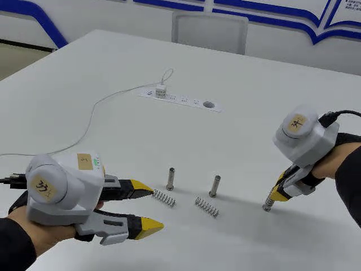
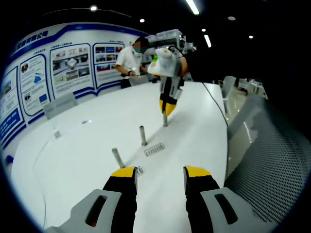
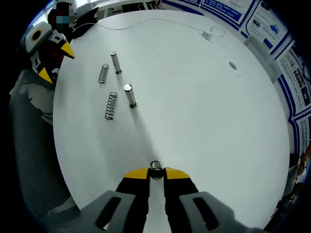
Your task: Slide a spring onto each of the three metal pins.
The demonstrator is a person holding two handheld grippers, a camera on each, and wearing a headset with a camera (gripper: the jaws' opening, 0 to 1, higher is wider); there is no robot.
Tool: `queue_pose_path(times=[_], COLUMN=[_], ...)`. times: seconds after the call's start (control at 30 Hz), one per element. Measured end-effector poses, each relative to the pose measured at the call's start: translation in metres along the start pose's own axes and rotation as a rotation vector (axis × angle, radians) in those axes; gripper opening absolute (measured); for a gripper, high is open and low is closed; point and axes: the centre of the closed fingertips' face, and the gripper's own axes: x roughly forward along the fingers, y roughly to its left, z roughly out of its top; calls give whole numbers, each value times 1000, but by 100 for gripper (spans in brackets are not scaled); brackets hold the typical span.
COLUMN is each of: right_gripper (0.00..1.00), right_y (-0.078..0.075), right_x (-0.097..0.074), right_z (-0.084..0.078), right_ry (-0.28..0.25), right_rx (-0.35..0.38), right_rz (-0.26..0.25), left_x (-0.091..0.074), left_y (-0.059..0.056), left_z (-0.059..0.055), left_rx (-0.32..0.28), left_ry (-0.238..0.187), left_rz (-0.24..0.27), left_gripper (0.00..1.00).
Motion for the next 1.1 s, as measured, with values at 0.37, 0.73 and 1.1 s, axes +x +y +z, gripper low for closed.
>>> queue_pose_path(times=[0.37, 0.73, 1.1], right_gripper=[13, 22, 23], right_y=[-2, 3, 18], right_x=[7, -13, -53], right_z=[-4, 4, 31], right_ry=[7, -32, -115], right_rx=[7, -20, -79], right_rz=[1, -36, -98], left_x=[0, 0, 0], left_y=[1, 0, 0], left_z=[1, 1, 1], left_rx=[-2, 5, 14], left_ry=[-6, -4, 3], left_rz=[4, 2, -2], left_gripper=[39, 39, 39])
